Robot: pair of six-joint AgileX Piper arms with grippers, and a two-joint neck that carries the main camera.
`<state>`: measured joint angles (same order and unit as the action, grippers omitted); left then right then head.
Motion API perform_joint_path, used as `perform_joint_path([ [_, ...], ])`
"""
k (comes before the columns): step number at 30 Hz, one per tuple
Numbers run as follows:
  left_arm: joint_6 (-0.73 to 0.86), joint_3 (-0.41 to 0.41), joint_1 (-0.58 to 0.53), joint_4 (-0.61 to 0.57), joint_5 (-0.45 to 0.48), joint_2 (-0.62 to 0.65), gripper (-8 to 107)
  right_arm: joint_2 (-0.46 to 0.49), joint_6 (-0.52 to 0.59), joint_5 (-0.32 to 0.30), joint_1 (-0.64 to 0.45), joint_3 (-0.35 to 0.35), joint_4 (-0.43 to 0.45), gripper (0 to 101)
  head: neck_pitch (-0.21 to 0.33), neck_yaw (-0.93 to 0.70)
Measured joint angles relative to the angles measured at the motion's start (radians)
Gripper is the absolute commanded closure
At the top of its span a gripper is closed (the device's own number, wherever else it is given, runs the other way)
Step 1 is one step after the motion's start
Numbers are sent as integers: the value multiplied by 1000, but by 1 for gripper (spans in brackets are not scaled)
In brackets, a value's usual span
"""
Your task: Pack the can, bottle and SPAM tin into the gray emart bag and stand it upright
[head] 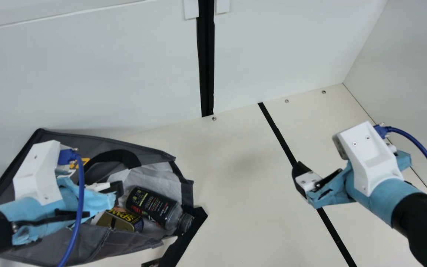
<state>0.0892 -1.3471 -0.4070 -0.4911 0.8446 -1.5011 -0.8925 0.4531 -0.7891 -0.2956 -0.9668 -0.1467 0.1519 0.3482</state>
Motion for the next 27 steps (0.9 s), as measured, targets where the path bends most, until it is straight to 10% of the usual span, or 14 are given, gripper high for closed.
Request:
perform_joint_path([
  [27,0,0,0,0,0,0,107,151,-469,-338,140,-133,466,6,0,-2],
])
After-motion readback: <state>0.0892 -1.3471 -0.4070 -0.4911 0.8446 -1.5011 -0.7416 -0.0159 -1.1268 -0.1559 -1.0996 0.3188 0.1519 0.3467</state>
